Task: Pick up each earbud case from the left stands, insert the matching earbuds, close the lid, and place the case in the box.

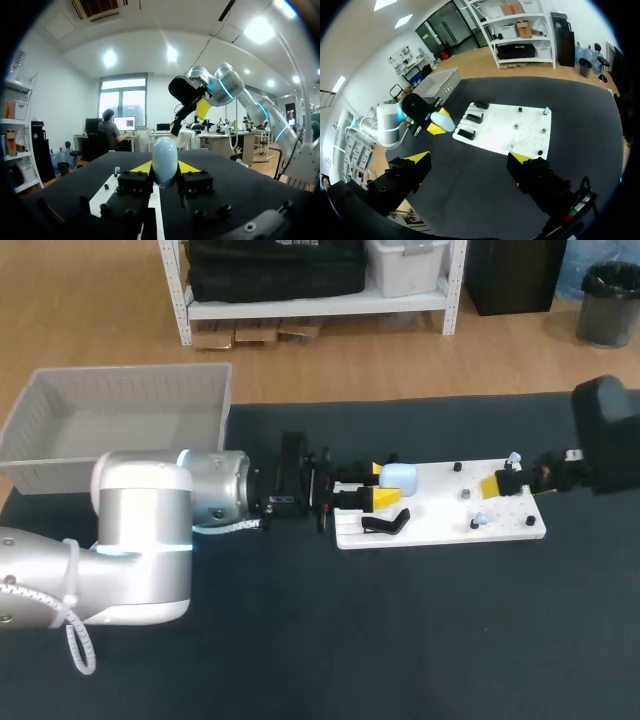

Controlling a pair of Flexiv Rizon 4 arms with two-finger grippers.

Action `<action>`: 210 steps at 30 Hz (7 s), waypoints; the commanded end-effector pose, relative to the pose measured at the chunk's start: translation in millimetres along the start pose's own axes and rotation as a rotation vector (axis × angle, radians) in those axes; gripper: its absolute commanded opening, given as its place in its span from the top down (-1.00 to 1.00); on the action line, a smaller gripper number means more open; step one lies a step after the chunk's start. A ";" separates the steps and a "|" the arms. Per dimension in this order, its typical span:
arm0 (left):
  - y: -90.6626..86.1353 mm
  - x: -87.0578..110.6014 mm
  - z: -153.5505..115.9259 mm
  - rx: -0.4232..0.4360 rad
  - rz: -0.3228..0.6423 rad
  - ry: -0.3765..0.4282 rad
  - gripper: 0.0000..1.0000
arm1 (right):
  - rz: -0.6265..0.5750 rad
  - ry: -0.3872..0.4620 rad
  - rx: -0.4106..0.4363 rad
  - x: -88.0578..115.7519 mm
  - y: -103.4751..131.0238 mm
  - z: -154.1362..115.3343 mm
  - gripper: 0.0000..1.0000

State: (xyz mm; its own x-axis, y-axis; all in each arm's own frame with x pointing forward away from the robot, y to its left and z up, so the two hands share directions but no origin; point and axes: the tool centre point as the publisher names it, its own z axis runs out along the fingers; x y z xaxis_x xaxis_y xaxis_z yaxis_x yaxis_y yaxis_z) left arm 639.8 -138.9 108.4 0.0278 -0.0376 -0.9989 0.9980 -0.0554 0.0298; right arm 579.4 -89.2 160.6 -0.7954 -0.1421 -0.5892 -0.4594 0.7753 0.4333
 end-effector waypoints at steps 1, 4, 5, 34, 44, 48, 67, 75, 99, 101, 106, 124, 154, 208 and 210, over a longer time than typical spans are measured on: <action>3.3 5.3 0.8 0.006 -0.003 -0.005 1.00 | -0.005 0.005 -0.002 2.1 7.6 10.5 -1.00; 2.5 7.4 1.7 0.009 -0.007 -0.001 1.00 | -0.008 0.011 -0.008 3.5 10.1 14.2 -1.00; 2.2 8.0 2.3 0.012 -0.009 0.002 1.00 | -0.009 0.014 -0.011 4.2 11.4 15.0 -1.00; 1.9 8.8 3.1 0.014 -0.010 0.005 1.00 | -0.065 0.112 -0.076 -12.2 41.5 74.2 -1.00; 1.9 8.8 3.1 0.014 -0.010 0.005 1.00 | -0.056 0.133 -0.058 -16.5 35.4 87.4 -1.00; 1.9 8.8 3.1 0.014 -0.010 0.005 1.00 | -0.054 0.137 -0.048 -19.7 32.0 91.5 -1.00; 1.9 8.8 3.1 0.014 -0.010 0.005 1.00 | -0.029 0.151 -0.010 -23.4 18.0 102.2 -1.00; 1.9 8.8 3.1 0.014 -0.010 0.005 1.00 | -0.018 0.143 0.002 -26.9 14.1 101.2 -1.00; 1.9 8.8 3.1 0.014 -0.010 0.005 1.00 | -0.090 0.075 0.082 -63.0 6.9 68.5 -1.00; 1.9 8.8 3.1 0.014 -0.010 0.005 1.00 | -0.111 0.070 0.131 -70.4 -4.4 60.5 -1.00; -0.5 10.2 0.9 0.013 0.006 0.002 1.00 | -0.146 0.089 0.253 -82.7 -34.5 48.4 -1.00; -2.6 11.6 -1.6 0.020 0.025 -0.009 1.00 | -0.159 0.343 0.428 -84.7 -126.6 65.3 -1.00; -2.6 11.6 -1.6 0.020 0.025 -0.009 1.00 | -0.171 0.497 0.444 -63.5 -202.3 99.8 0.04; -2.6 11.6 -1.6 0.020 0.025 -0.009 1.00 | -0.180 0.509 0.428 -59.5 -216.2 110.8 0.55; -2.6 11.6 -1.6 0.020 0.025 -0.009 1.00 | -0.182 0.510 0.429 -59.4 -216.0 110.7 0.86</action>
State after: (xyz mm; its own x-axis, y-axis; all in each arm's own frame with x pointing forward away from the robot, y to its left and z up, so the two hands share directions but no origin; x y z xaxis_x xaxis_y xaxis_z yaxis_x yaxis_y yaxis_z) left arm 637.5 -137.9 97.4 0.0506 -0.0456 -0.9977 0.9957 -0.0753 0.0540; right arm 768.2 -180.1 26.5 -0.8556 -0.4814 -0.1903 -0.4879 0.8728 -0.0142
